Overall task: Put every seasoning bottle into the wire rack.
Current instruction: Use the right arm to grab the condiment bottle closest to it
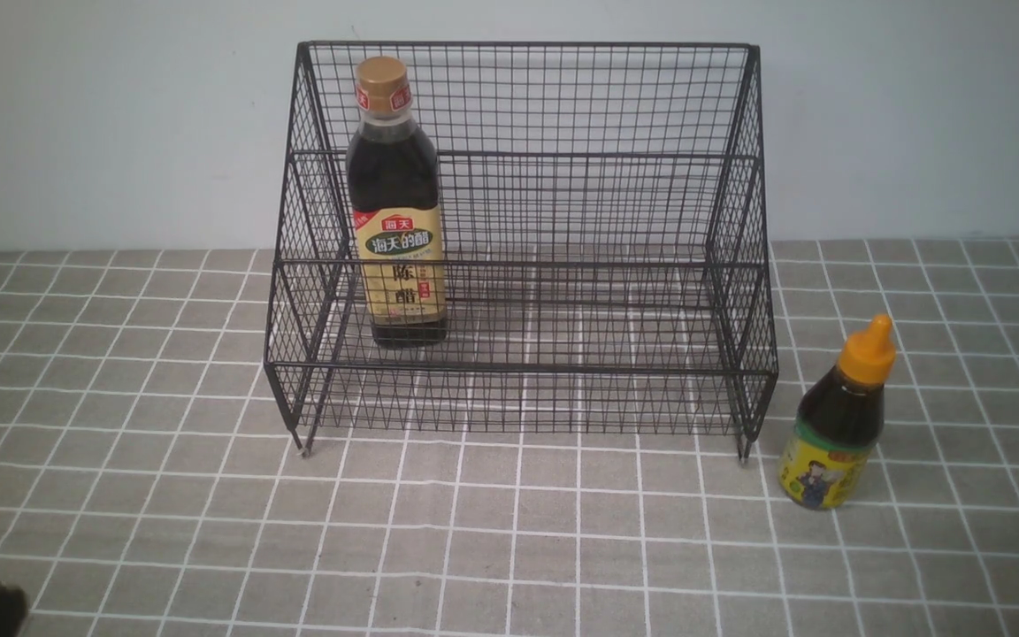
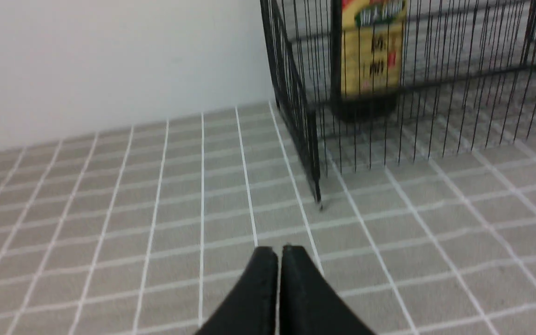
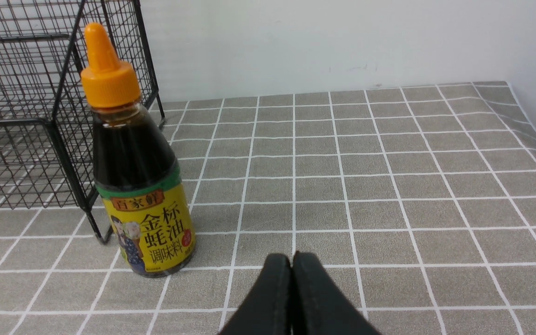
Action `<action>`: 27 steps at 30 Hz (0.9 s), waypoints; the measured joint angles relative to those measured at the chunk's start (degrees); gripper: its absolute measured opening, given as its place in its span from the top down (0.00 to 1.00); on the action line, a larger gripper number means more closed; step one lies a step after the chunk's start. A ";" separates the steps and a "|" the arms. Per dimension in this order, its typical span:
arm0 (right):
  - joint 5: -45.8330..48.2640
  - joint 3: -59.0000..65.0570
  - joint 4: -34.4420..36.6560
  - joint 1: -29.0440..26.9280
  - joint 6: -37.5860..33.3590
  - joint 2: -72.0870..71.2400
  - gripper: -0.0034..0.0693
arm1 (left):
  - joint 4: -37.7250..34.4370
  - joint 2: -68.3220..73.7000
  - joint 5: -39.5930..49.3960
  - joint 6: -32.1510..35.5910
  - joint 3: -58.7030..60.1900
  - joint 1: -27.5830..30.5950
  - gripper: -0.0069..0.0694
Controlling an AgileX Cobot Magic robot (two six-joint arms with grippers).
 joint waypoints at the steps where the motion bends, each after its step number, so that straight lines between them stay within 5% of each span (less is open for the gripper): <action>1: 0.00 0.00 0.00 0.00 0.00 0.00 0.97 | 0.13 -0.06 -0.05 -0.03 1.33 0.00 0.92; 27: 0.00 0.00 0.00 0.00 0.05 0.00 0.97 | 0.26 -0.08 1.25 -0.33 2.37 0.00 0.92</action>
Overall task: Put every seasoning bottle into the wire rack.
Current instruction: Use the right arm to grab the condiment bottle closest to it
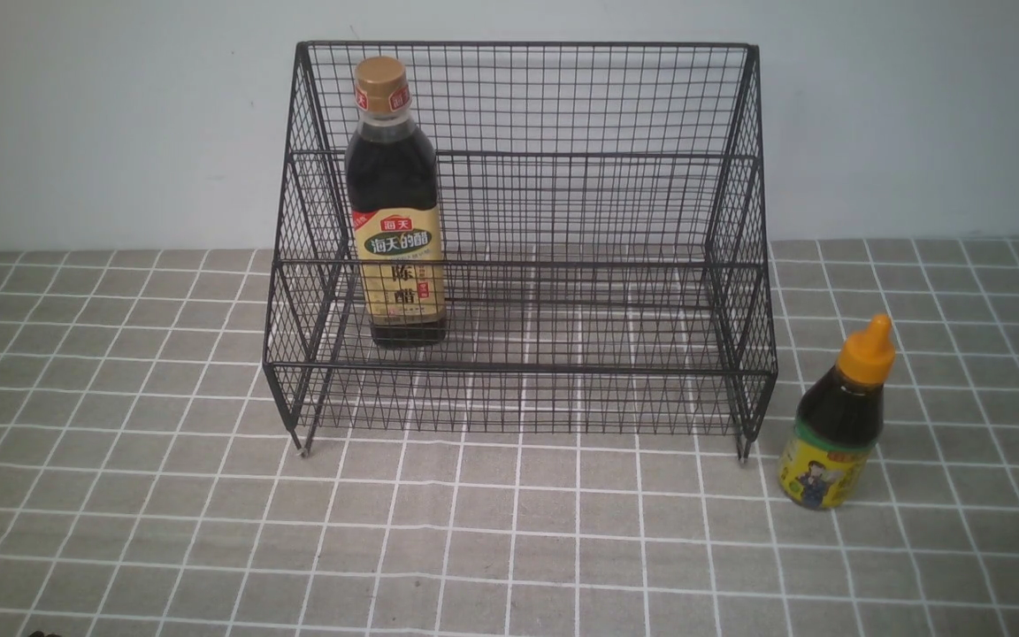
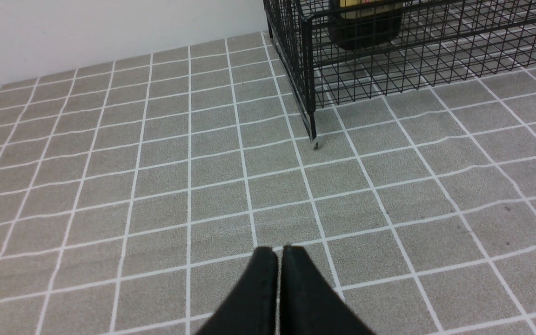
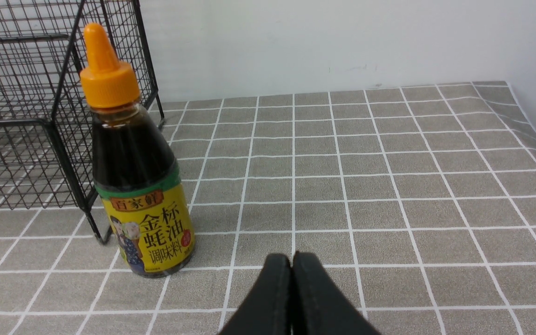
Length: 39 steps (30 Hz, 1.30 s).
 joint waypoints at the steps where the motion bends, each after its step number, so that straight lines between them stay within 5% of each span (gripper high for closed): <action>1: 0.00 0.00 0.00 0.00 0.00 0.00 0.97 | 0.00 0.00 0.00 0.00 0.00 0.00 0.92; 7: -0.56 0.06 0.28 0.00 -0.38 0.00 0.97 | 0.00 0.00 0.05 0.00 0.00 0.00 0.92; 17: -22.72 0.70 15.46 0.00 1.90 0.00 0.97 | 0.00 0.00 0.05 0.00 0.00 0.00 0.92; 27: -28.83 0.70 19.23 0.00 5.25 0.00 0.97 | 0.00 0.00 0.10 0.00 0.00 0.00 0.92; 34: -19.72 -8.56 12.18 1.43 6.47 7.91 0.97 | 0.00 0.00 0.10 0.00 0.00 0.00 0.92; 39: -7.74 -22.82 4.00 6.41 4.41 27.14 0.96 | 0.00 0.00 0.15 0.00 0.00 0.00 0.92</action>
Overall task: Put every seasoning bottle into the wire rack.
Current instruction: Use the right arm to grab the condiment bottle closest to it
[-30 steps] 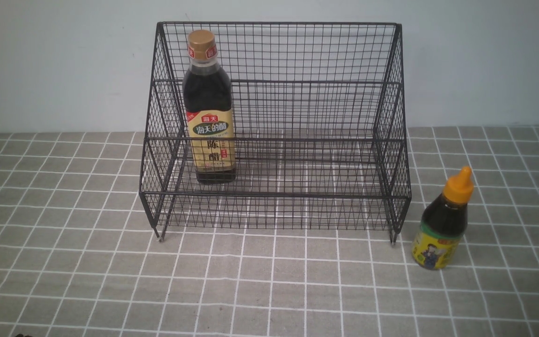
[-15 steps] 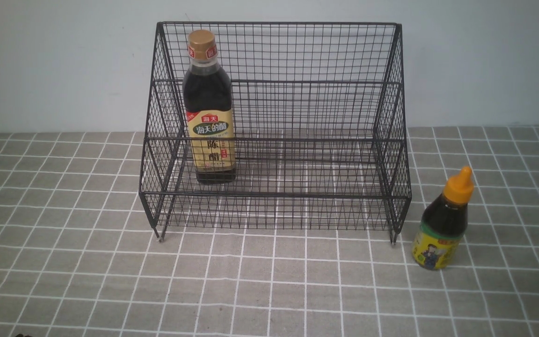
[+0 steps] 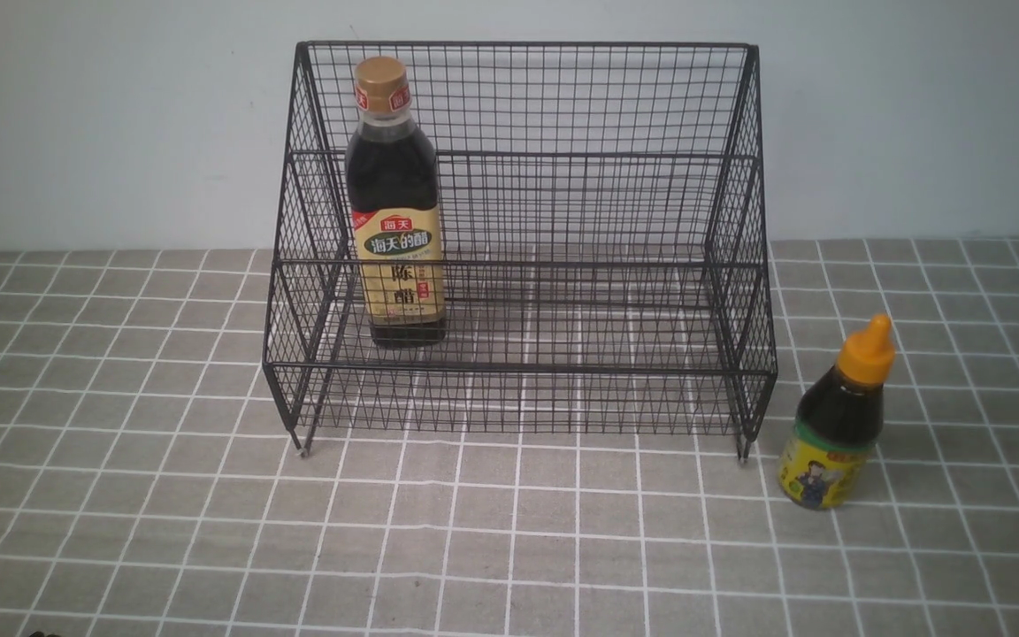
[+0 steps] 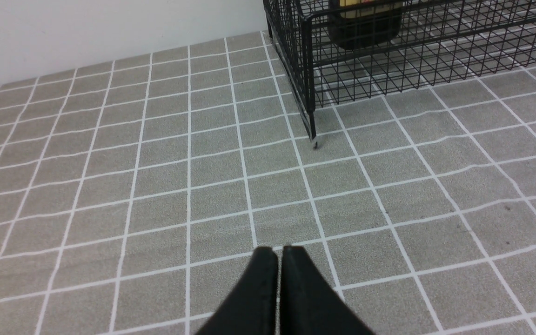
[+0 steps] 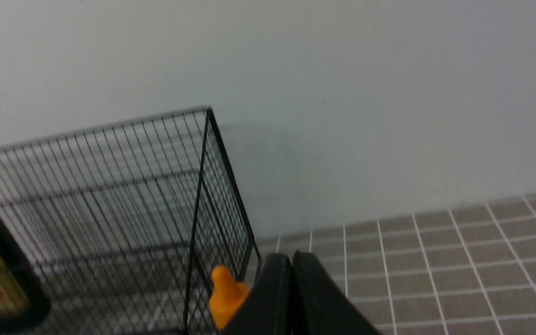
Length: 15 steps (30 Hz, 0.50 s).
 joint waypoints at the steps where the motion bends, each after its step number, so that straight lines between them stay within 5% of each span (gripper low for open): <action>1: 1.24 -1.47 -0.19 0.95 -0.43 2.26 0.95 | 0.00 0.00 0.00 0.00 0.00 0.00 0.92; 8: 14.41 -18.23 -0.84 9.22 -5.02 26.25 0.77 | 0.00 0.00 0.05 -0.05 0.00 0.00 0.92; 15: 24.58 -32.63 -0.84 11.32 -5.31 43.70 0.38 | 0.00 0.00 0.05 -0.05 0.00 0.00 0.92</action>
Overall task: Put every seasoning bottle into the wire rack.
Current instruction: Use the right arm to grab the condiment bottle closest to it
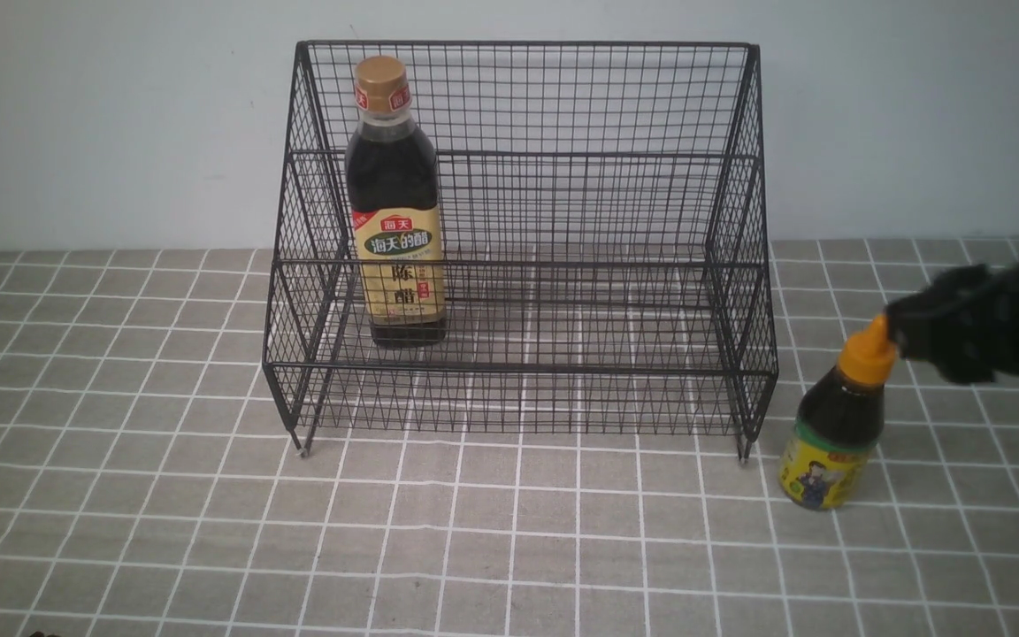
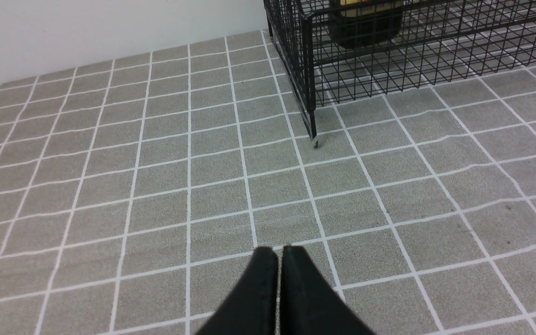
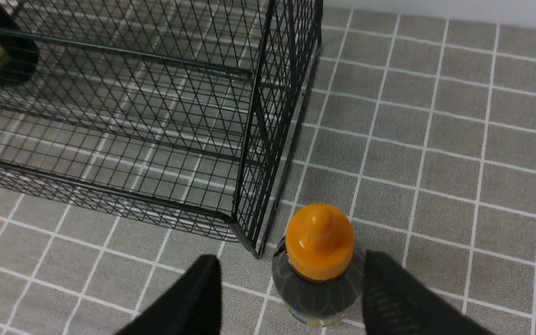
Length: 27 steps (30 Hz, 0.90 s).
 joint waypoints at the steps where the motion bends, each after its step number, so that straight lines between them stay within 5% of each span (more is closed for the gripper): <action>1: 0.83 -1.10 -0.06 0.00 0.00 1.51 0.33 | 0.00 0.00 0.00 0.00 0.00 0.00 0.92; 6: 3.15 -4.31 -0.15 0.00 0.11 8.34 0.20 | 0.00 0.00 0.00 0.00 0.00 0.00 0.92; 14: 3.11 -4.63 -6.39 0.00 6.00 14.79 0.21 | 0.00 0.00 0.05 0.00 0.00 0.00 0.92; 20: -0.59 -4.69 -9.32 0.00 8.67 17.44 0.33 | 0.00 0.00 0.05 0.00 0.00 0.00 0.92; 23: -0.77 -4.69 -8.94 0.00 8.59 17.77 0.56 | 0.00 0.00 0.05 0.00 0.00 0.00 0.92; 27: 0.67 -5.29 -8.50 0.00 7.04 17.65 0.55 | 0.00 0.00 0.05 0.00 0.00 0.00 0.92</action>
